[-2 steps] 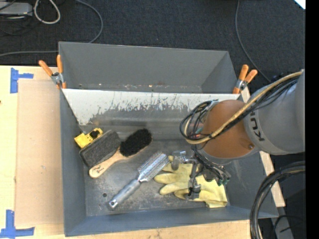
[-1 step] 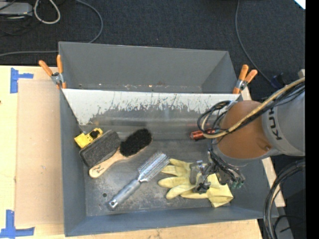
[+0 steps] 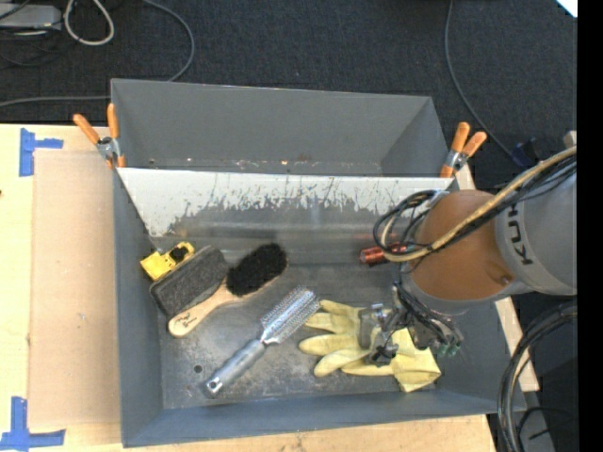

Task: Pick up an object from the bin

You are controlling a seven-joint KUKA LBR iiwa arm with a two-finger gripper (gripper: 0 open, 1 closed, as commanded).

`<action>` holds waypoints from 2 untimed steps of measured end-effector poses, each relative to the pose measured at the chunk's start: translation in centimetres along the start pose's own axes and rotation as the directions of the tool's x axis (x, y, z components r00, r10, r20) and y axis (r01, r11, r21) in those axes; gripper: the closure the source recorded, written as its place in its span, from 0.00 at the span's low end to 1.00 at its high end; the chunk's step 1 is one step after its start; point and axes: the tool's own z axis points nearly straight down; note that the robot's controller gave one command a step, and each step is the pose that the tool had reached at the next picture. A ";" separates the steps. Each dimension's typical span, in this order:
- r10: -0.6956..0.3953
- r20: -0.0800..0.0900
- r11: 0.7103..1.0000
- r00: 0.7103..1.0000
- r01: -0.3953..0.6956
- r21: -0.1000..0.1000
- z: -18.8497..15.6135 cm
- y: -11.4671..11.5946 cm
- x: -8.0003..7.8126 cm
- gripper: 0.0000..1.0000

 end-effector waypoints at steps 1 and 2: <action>-0.002 -0.001 1.000 1.000 0.002 0.000 -0.6 0.1 0.1 1.00; -0.005 -0.003 1.000 1.000 0.005 -0.001 -2.5 0.1 0.1 1.00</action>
Offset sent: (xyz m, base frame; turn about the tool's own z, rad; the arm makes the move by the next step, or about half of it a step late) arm -0.0002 0.0002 0.0316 -0.0012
